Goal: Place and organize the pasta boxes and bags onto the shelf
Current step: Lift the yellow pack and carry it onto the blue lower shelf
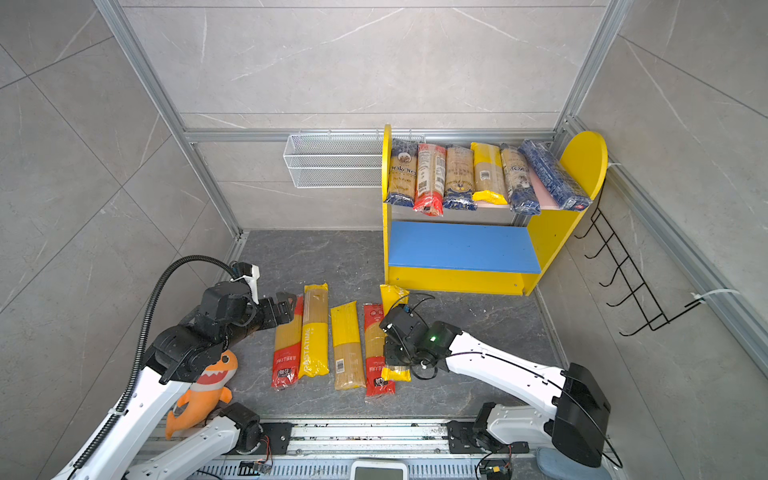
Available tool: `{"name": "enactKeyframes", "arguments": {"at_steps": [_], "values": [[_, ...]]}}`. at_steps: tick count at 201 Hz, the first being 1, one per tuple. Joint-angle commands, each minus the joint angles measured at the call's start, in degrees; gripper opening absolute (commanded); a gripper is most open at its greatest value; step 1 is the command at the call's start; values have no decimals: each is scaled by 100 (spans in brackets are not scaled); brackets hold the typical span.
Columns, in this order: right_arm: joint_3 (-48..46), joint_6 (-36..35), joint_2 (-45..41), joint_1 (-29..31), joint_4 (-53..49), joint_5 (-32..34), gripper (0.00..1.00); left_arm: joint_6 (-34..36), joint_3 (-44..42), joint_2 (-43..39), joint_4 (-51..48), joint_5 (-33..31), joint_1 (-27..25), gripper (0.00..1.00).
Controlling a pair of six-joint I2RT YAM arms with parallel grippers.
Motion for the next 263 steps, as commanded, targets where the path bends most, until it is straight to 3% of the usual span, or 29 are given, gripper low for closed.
{"name": "enactKeyframes", "arguments": {"at_steps": [1,40,113,263], "values": [[173,-475,-350,-291,358,266,0,200,280,90,259,87,13,100],[432,-1073,-323,-982,251,468,0,277,492,390,409,174,12,100],[1560,-2147,679,-1843,352,915,0,525,891,946,638,201,12,100],[3138,-2754,2481,-2694,1188,635,0,870,1433,1548,640,118,15,100]]}}
